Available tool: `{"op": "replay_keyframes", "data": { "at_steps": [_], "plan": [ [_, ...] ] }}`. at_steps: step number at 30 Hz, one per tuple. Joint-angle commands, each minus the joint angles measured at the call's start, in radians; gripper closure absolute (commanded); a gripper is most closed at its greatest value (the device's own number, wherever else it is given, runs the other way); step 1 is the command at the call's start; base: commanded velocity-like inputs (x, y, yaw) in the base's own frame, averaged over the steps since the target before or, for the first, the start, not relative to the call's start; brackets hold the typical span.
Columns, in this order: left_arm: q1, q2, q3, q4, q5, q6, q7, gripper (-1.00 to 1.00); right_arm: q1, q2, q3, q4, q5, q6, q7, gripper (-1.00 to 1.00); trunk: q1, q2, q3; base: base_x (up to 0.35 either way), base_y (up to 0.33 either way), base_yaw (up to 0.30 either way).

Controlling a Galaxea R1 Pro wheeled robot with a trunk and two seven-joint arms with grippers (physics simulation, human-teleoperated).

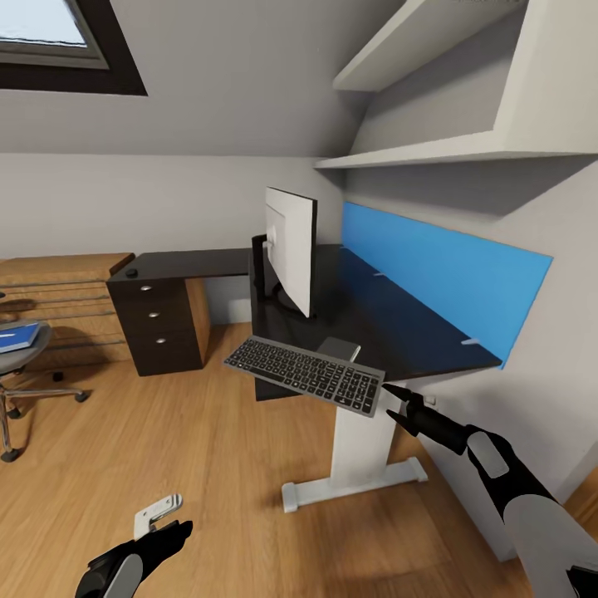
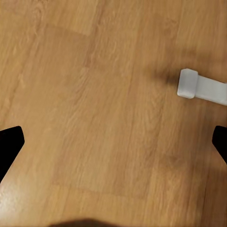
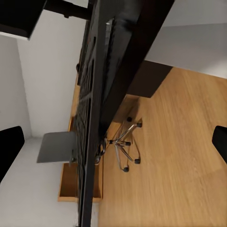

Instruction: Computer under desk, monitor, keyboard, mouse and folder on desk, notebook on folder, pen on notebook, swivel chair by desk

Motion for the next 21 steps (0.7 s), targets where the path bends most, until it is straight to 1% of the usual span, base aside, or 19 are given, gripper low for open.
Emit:
{"op": "replay_keyframes", "data": {
  "at_steps": [1,8,21],
  "plan": [
    [-0.001,0.001,-0.003,-0.001,0.011,0.001,0.010,-1.00,-0.001,0.000,-0.003,0.000,0.001,0.005,0.002,-1.00,-0.004,0.007,0.002,0.000,0.000,0.000],
    [-0.001,0.001,-0.003,-0.001,0.011,0.001,0.010,-1.00,-0.001,0.000,-0.003,0.000,0.001,0.006,0.002,-1.00,-0.031,0.056,0.024,0.000,0.000,0.000],
    [-0.001,0.002,-0.003,-0.001,0.009,0.001,0.011,-1.00,-0.001,0.000,-0.002,0.008,0.001,0.007,0.002,-1.00,-0.031,0.056,0.024,-0.001,0.006,0.000]
  ]
}}
